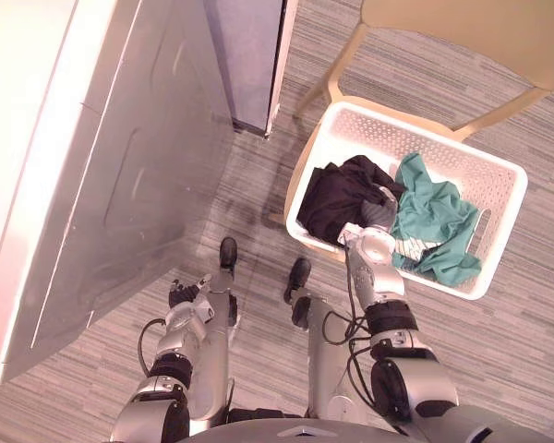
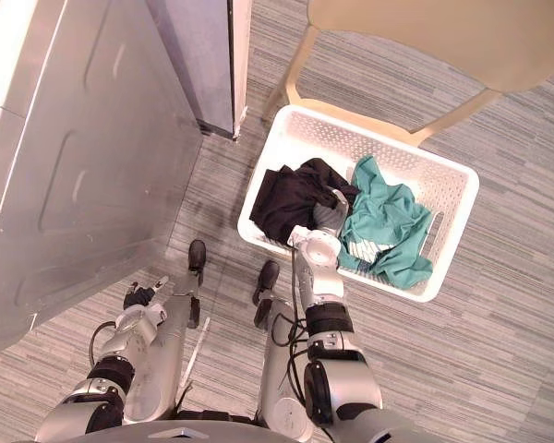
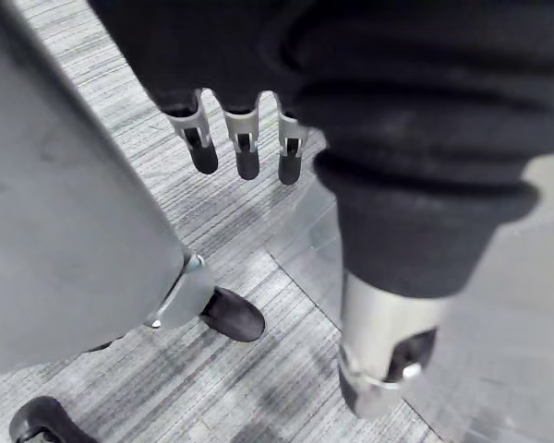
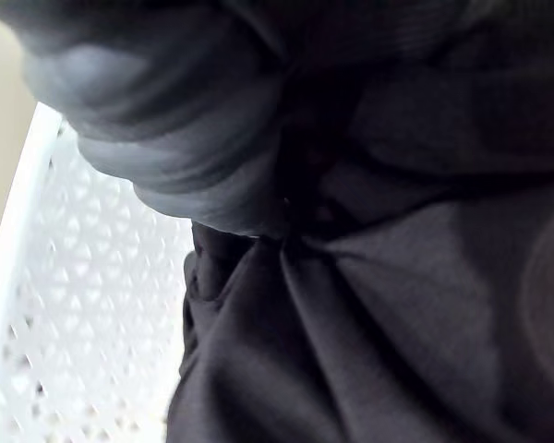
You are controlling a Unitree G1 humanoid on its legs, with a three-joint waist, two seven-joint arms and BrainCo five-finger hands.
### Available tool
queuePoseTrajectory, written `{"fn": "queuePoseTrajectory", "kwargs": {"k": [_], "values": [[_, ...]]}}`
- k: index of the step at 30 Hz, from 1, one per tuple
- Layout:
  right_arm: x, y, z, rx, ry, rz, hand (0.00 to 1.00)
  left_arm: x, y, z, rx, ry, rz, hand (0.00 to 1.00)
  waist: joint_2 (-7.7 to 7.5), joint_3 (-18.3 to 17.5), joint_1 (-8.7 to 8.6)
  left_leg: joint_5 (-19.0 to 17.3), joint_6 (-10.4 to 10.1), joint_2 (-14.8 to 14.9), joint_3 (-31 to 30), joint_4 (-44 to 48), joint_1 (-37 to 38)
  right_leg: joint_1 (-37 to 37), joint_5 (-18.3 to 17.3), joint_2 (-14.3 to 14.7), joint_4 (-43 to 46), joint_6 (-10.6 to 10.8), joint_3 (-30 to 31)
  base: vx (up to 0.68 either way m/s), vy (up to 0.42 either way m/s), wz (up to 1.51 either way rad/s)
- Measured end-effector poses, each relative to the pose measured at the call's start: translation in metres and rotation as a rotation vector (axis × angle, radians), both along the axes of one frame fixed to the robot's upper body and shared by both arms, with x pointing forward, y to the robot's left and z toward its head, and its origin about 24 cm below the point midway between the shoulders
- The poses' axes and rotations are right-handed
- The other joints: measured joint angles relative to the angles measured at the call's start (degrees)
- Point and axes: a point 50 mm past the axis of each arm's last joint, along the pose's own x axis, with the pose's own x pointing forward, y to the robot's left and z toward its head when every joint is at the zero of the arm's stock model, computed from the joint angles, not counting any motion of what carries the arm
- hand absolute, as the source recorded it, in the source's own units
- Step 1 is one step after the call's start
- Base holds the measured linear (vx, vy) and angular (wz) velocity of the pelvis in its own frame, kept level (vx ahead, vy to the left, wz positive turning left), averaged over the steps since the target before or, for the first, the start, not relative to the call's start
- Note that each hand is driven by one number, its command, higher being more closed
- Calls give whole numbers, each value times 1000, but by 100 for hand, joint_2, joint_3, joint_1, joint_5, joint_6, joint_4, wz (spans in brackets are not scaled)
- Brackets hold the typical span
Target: Pick up the laundry basket with both hands and put the clothes into the washing machine.
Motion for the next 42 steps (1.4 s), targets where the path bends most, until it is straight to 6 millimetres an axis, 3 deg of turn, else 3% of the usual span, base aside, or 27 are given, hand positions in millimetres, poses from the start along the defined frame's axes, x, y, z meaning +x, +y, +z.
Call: {"fn": "queuePoseTrajectory", "kwargs": {"k": [6,13,16,19,21,26,34,42], "values": [[-19,-2,-10,277,-104,-37,100,5,-15,11,3,-65,-65,0,2,1,-102,-158,11,8,157,234,334,320,-72,-17,95,39,148,1,-14,-10],[-38,4,3,289,-237,41,100,15,-34,41,57,-235,-210,0,6,-2,-138,-360,4,-36,316,216,936,779,-270,-91,227,72,271,-10,-8,-4],[-43,4,-4,294,-221,52,100,14,-43,49,60,-285,-270,0,18,-22,-167,-384,7,-51,349,200,1255,1075,-337,-115,254,88,292,8,-3,-3],[-49,4,-2,289,-235,56,100,13,-51,63,56,-362,-312,0,56,-175,-213,-409,-28,-108,365,75,1497,1242,-404,-170,267,119,295,25,0,1],[-54,4,-4,288,-233,60,100,12,-59,72,46,-413,-358,0,158,-405,-244,-342,31,-165,396,-107,1770,1443,-433,-211,244,150,300,92,6,0],[-64,6,-15,309,-214,76,100,5,-74,78,18,-453,-437,0,295,-885,-256,-326,42,-234,446,-414,2273,1827,-494,-242,84,221,337,72,13,-5],[-70,13,-10,375,-267,123,100,4,-88,91,16,-521,-539,0,341,-1505,-360,-248,73,-258,631,-946,2953,2284,-427,-168,-239,287,527,38,11,-15],[-58,29,27,416,-412,218,100,11,-107,105,42,-581,-648,0,371,-1856,-440,-209,121,-265,768,-1195,3375,2734,-128,-44,-790,398,756,21,38,-15]]}}
